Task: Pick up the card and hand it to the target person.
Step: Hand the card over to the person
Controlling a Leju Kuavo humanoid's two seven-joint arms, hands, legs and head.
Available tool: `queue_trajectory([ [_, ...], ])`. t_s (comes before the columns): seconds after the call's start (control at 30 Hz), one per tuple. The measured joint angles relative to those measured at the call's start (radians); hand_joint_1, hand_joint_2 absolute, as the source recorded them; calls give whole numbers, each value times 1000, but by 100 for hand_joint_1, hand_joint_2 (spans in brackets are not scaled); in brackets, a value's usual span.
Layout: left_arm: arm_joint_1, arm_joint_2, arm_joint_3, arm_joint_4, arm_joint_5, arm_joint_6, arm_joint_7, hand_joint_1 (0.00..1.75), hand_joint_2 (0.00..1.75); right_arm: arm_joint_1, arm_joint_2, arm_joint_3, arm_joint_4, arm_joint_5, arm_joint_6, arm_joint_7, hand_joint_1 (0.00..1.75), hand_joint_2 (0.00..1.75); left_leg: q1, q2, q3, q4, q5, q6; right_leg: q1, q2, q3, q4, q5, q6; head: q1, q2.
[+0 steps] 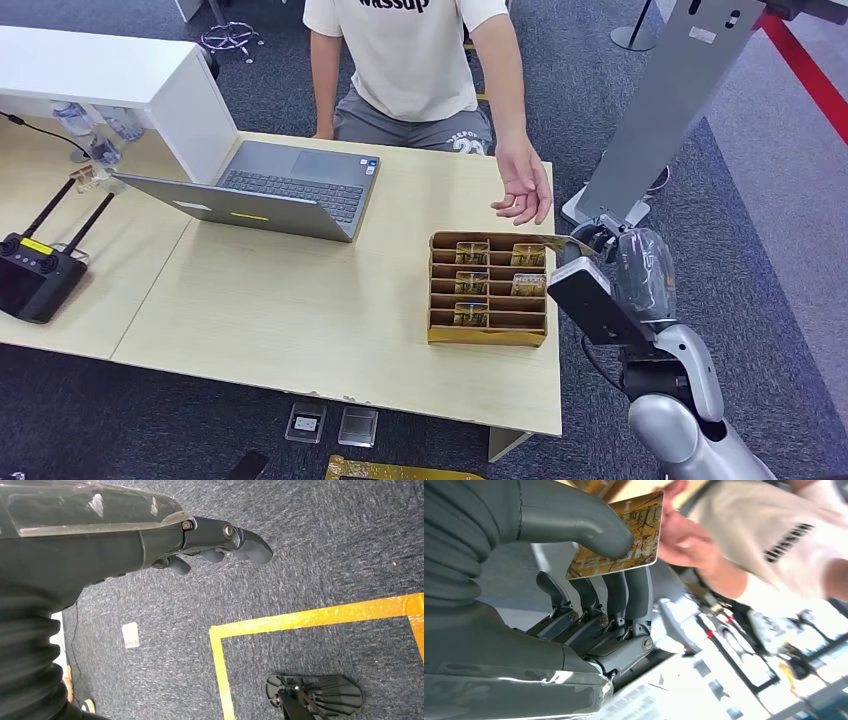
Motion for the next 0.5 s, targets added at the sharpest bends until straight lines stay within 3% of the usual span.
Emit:
queue_trajectory([
  [0.27,-19,-1,0,0,-8,-13,14,0,175,-16,55,68,32,68,-87,-117,150,175,0,0,-1,0,0,0,0,0,0,0,0,0,0,0],
  [0.5,-32,-3,-4,0,-8,-39,20,0,175,-49,115,126,184,222,-226,-143,150,175,0,0,-1,0,0,0,0,0,0,0,0,0,2,0],
])
